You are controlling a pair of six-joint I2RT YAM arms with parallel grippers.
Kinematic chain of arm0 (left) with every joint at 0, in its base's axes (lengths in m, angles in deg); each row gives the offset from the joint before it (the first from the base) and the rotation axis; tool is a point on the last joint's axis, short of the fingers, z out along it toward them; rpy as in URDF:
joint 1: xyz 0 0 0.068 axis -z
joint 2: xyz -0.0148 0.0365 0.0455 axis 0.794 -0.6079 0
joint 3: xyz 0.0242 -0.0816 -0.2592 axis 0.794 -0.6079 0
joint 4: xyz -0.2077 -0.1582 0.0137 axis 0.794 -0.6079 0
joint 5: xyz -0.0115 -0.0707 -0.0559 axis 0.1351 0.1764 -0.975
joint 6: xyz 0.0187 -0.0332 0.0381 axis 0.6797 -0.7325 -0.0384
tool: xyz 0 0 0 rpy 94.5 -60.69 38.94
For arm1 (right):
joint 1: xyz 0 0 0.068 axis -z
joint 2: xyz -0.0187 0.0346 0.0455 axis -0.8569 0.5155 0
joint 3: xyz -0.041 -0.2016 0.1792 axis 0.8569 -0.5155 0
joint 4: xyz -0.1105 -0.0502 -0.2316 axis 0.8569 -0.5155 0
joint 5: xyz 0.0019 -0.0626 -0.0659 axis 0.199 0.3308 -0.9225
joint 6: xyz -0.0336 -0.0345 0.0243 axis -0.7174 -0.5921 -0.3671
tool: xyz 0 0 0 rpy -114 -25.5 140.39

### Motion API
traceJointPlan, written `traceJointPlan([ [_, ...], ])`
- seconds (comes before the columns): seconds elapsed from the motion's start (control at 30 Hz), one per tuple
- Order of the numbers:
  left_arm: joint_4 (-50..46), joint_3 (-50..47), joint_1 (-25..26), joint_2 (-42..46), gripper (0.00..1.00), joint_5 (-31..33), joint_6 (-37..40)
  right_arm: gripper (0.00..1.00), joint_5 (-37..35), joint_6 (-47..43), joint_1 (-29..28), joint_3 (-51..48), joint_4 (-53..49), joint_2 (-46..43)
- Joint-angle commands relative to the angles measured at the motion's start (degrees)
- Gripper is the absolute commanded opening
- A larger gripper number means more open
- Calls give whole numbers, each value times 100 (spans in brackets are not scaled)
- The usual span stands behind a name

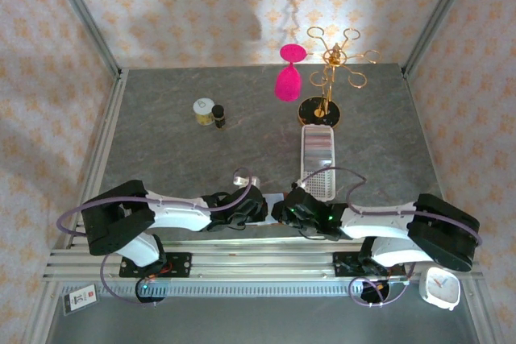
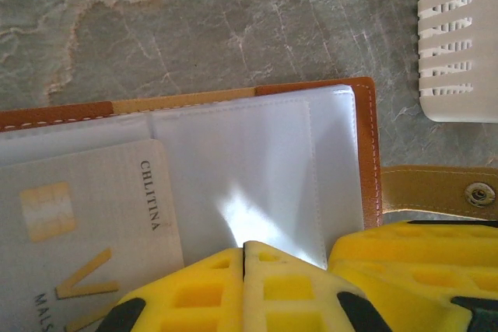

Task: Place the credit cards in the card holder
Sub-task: Flip over the card slot in the card holder.

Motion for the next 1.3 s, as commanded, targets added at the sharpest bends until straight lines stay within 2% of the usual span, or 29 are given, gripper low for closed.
traceJointPlan([
  [0.0,-394,-219,20,-56,2,127,-65,25,-79,105,7,-51,-2,42],
  [0.27,-388,-242,23,-21,2,118,-69,12,149,119,11,26,293,50],
  [0.83,-210,-286,20,190,2,95,-84,17,-15,105,6,154,-12,326],
  [1.07,-27,-311,20,327,2,124,-57,1,92,-33,10,287,180,359],
  [1.17,-128,-221,13,462,5,208,-4,0,-20,-56,13,336,0,278],
  [1.27,-339,-98,6,708,17,377,53,0,-83,-56,6,335,-143,151],
])
